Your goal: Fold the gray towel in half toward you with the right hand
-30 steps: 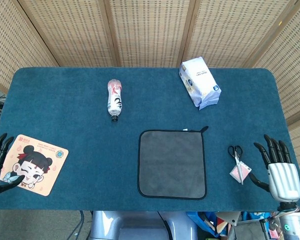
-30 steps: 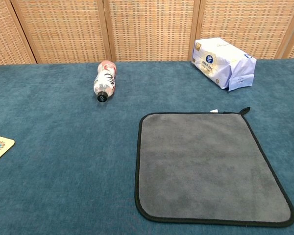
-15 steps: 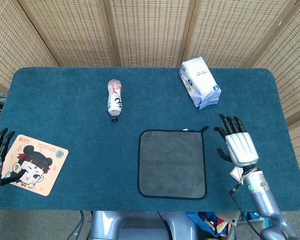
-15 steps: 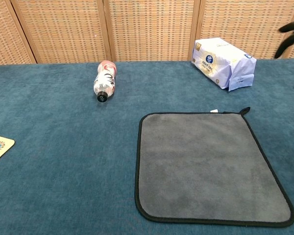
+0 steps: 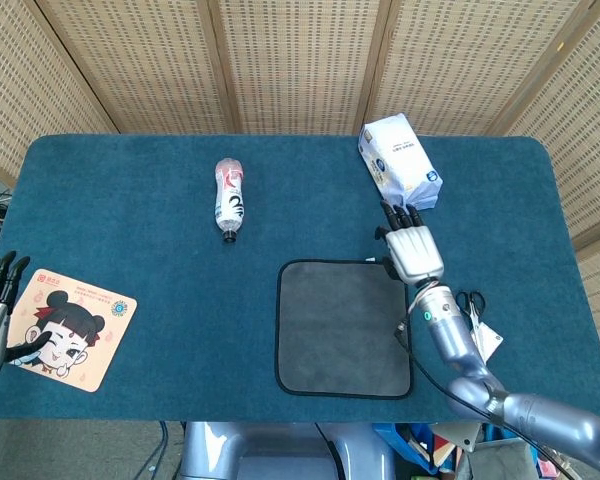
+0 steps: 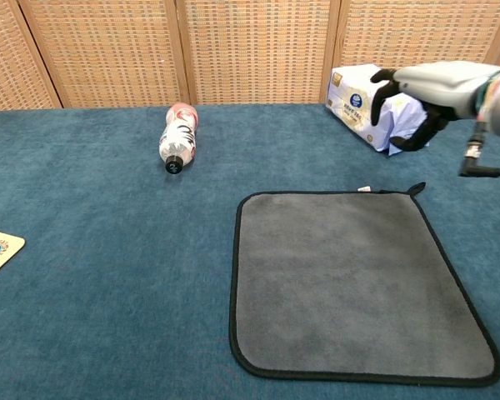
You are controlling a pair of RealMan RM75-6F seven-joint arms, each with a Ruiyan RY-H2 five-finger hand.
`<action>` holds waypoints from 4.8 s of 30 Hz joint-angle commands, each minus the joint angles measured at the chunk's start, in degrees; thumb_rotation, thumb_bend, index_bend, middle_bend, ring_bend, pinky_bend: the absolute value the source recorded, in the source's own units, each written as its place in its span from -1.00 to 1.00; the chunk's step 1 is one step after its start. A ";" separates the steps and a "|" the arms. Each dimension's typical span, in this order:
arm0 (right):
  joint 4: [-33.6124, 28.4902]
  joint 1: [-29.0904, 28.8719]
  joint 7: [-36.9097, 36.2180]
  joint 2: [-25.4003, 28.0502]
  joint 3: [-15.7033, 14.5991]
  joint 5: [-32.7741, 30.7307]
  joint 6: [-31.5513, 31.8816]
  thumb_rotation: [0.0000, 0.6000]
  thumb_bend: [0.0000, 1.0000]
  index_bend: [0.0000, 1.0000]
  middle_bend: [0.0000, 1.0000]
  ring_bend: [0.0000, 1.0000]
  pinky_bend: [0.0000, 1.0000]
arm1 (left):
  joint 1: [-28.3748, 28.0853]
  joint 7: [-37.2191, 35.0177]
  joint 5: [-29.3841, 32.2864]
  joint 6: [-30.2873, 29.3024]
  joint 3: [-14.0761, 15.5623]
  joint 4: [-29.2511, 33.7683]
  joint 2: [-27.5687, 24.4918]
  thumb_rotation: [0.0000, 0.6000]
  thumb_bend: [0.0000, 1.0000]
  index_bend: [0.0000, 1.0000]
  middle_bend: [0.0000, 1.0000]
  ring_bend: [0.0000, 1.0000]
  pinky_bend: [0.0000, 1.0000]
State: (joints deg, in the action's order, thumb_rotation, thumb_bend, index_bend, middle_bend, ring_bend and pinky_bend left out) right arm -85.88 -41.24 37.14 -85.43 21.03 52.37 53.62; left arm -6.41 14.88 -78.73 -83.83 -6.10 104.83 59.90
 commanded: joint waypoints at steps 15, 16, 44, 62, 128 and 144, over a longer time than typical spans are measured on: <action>15.57 -9.76 7.05 -14.34 -2.59 -12.59 -1.98 1.00 0.02 -0.24 -1.00 -1.00 -1.00 | -0.29 -1.98 2.02 0.80 -0.51 -0.59 -0.83 1.00 -0.67 -1.00 -1.00 -1.00 -1.00; 16.44 -10.04 7.27 -14.89 -2.70 -13.11 -2.04 1.00 0.02 -0.24 -1.00 -1.00 -1.00 | -0.29 -2.10 2.03 0.82 -0.49 -0.64 -0.88 1.00 -0.67 -1.00 -1.00 -1.00 -1.00; 26.16 -11.87 5.05 -19.72 -5.18 -17.10 -5.10 1.00 0.02 -0.06 -1.00 -1.00 -1.00 | -1.33 -3.24 3.82 2.76 -0.29 -0.85 -1.65 1.00 -0.67 -1.00 -1.00 -1.00 -1.00; 12.24 -7.08 -0.46 -12.68 -9.13 -6.96 0.67 1.00 0.05 0.16 -1.00 -1.00 -1.00 | -1.43 -2.46 3.14 2.53 0.39 -0.39 -1.41 1.00 -0.67 -1.00 -1.00 -1.00 -1.00; -9.67 14.49 -5.87 -2.46 -30.87 26.66 11.96 1.00 0.07 0.16 -1.00 -1.00 -1.00 | 1.86 -5.13 -7.35 -3.16 3.64 1.96 -3.39 1.00 -0.67 -1.00 -1.00 -1.00 -1.00; -11.65 14.60 -10.52 -0.99 -29.78 32.28 11.15 1.00 -0.68 -0.99 -1.00 -1.00 -1.00 | 2.00 -5.42 -7.21 -3.35 3.43 1.88 -3.49 1.00 -0.67 -1.00 -1.00 -1.00 -1.00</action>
State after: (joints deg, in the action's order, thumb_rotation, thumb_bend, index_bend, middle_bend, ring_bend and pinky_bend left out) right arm -96.92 -26.28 28.37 -86.98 -9.10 82.83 64.40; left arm -4.41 9.48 -85.94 -87.16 -2.67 106.71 56.42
